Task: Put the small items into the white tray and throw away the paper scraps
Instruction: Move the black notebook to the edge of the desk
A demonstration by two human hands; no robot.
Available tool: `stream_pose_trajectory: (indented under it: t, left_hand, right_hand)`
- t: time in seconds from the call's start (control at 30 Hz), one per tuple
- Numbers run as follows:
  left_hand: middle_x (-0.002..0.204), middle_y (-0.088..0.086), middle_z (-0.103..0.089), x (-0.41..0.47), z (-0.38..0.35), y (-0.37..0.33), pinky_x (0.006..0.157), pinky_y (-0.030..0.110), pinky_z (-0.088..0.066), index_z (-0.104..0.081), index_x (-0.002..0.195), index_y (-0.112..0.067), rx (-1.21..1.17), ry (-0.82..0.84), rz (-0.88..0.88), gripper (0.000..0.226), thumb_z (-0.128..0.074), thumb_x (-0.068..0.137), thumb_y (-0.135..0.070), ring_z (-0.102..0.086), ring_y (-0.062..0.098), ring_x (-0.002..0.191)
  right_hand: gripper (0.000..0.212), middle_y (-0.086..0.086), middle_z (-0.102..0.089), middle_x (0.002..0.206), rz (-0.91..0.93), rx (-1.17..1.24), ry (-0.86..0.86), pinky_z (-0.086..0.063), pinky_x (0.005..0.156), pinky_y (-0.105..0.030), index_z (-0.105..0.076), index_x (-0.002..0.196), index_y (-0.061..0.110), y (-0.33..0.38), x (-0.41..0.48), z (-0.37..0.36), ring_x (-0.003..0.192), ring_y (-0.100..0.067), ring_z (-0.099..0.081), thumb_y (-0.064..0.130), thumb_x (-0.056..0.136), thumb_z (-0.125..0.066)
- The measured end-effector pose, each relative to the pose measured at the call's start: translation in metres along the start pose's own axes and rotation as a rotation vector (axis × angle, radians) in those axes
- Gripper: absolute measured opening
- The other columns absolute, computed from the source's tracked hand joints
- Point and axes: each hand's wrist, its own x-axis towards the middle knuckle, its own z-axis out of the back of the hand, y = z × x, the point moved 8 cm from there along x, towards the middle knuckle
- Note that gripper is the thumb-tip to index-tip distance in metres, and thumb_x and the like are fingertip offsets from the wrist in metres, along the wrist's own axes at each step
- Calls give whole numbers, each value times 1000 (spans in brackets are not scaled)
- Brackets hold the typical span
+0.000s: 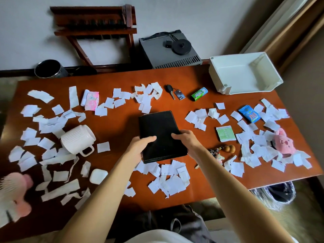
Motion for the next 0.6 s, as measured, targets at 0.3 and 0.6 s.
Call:
stream_pose_trajectory:
  t: [0.3, 0.6]
  left_hand:
    - [120, 12, -59, -16, -47, -17, 67, 31, -53, -50, 124, -8, 73, 158, -6, 36, -58, 91, -19, -58, 22, 91]
    - [122, 7, -53, -36, -156, -33, 80, 31, -47, -43, 129, -8, 115, 180, -141, 41, -58, 91, -12, -54, 21, 99]
  right_hand:
    - [20, -5, -61, 87, -95, -1, -109, -46, 70, -23, -57, 110, 2, -5, -15, 63, 90, -21, -61, 8, 92, -52]
    - [27, -13, -62, 104, -25, 41, -315, -49, 82, -29, -61, 112, 1, -5, -15, 175, 87, -24, -60, -2, 87, -50]
